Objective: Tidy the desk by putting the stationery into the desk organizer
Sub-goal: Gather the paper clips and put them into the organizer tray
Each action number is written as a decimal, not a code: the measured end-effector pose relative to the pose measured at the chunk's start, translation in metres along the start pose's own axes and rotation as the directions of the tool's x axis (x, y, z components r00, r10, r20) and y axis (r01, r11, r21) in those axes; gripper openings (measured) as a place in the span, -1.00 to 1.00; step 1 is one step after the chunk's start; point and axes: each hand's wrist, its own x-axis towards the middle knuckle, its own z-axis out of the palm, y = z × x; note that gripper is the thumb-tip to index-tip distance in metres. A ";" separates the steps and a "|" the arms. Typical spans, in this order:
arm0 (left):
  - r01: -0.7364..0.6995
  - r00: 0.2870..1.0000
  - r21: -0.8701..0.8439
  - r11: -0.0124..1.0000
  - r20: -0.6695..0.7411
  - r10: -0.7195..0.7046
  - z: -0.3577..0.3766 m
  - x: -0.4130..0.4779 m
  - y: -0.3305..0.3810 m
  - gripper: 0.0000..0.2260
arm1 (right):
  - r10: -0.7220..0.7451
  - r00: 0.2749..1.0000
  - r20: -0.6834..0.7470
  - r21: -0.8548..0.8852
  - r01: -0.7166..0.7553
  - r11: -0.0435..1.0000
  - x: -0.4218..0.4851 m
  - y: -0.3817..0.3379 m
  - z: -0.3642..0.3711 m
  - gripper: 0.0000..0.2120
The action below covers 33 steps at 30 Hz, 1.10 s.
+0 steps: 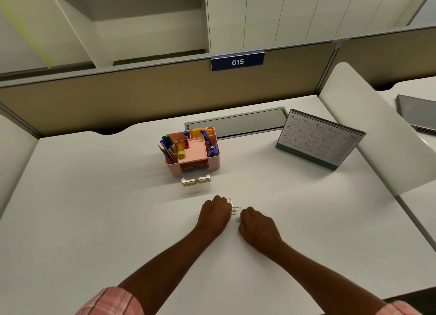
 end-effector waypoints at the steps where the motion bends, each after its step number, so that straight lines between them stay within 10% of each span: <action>1: -0.004 1.000 0.004 1.000 0.022 0.004 -0.004 0.000 0.000 -0.79 | 0.104 0.995 0.011 0.061 -0.105 0.993 -0.003 0.000 0.002 -0.92; 14: -0.056 0.997 0.108 0.993 -0.039 0.061 0.000 0.001 0.012 -0.83 | 0.513 0.797 0.318 0.693 -0.565 0.447 0.006 0.011 -0.003 -0.90; 21: 0.042 0.991 -0.053 0.998 -0.128 -0.049 -0.001 -0.003 0.016 -0.67 | 0.491 0.815 0.308 0.701 -0.543 0.462 0.004 0.015 -0.002 -0.94; 24: 0.121 0.991 -0.133 0.984 -0.050 -0.128 0.002 -0.006 0.017 -0.91 | 0.463 0.836 0.295 0.701 -0.519 0.489 0.004 0.017 -0.003 -0.92; 33: 0.260 0.888 -0.601 0.755 -0.158 -0.431 -0.006 -0.024 -0.002 -0.93 | 0.455 0.839 0.299 0.698 -0.517 0.495 0.008 0.018 -0.002 -0.90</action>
